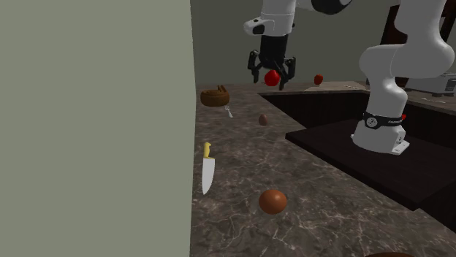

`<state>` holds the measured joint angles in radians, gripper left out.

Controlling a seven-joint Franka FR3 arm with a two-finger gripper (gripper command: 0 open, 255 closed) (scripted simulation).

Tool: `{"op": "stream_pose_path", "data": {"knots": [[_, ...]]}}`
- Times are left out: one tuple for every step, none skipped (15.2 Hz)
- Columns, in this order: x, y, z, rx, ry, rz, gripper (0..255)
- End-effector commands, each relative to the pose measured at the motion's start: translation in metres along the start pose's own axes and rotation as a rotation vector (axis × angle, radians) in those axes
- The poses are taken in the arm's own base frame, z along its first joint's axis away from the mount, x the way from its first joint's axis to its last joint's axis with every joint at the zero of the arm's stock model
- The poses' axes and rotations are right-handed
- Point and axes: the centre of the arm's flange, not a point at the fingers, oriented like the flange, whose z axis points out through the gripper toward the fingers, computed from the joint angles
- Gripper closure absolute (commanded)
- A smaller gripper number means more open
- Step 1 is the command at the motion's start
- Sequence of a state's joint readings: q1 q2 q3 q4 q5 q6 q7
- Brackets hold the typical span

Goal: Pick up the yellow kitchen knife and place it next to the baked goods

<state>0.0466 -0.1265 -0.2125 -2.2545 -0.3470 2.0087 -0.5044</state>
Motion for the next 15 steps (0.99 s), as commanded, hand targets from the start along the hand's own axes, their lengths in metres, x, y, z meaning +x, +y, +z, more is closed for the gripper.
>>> {"op": "stream_pose_path", "data": {"knots": [[0.018,0.008,0.018,-0.019,-0.014,-0.055,0],[0.028,0.013,0.027,-0.028,-0.02,-0.081,0],[0.037,0.016,0.035,-0.037,-0.027,-0.107,0],[0.046,0.02,0.044,-0.047,-0.034,-0.133,0],[0.056,0.024,0.053,-0.056,-0.041,-0.159,0],[0.065,0.027,0.062,-0.065,-0.048,-0.186,0],[0.075,0.031,0.07,-0.074,-0.055,-0.212,0],[0.084,0.034,0.079,-0.083,-0.061,-0.238,0],[0.093,0.037,0.088,-0.092,-0.068,-0.264,0],[0.103,0.04,0.097,-0.102,-0.075,-0.29,0],[0.113,0.042,0.106,-0.111,-0.082,-0.316,0],[0.122,0.045,0.115,-0.12,-0.089,-0.342,0],[0.132,0.047,0.124,-0.129,-0.096,-0.368,0],[0.141,0.049,0.133,-0.138,-0.102,-0.394,0],[0.151,0.051,0.142,-0.147,-0.109,-0.42,0]]}}
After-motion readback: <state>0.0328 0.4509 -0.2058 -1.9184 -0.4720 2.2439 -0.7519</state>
